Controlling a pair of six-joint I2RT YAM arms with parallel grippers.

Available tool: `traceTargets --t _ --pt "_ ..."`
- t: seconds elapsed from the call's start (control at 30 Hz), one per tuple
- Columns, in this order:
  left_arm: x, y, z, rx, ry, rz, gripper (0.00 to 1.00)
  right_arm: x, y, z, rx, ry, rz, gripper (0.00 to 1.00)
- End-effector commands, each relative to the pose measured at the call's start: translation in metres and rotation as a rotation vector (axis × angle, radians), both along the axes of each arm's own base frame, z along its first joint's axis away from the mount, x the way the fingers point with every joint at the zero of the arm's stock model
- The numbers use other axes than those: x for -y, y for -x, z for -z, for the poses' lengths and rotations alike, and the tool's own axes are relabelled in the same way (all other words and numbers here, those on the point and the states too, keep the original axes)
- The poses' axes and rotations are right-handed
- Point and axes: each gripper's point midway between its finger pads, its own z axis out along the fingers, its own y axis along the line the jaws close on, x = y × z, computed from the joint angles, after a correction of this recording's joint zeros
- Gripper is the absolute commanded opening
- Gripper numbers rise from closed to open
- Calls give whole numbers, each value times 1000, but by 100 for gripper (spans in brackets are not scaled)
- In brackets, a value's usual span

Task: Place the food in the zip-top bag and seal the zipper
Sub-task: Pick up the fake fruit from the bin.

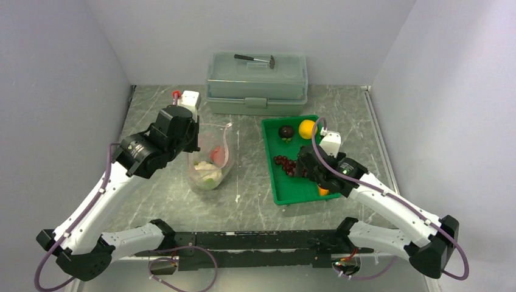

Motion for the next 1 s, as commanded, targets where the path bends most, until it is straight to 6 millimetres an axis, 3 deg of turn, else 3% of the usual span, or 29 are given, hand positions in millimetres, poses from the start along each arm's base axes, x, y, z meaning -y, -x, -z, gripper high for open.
traceTargets --t 0.0,0.43,0.97 --pt "7 -5 -17 78 51 38 0 16 10 17 -65 29 79 100" --pt "10 -3 -5 84 44 71 0 46 13 69 -208 204 176 99" --pt "7 -1 8 80 31 70 0 39 -9 91 -263 330 139 92"
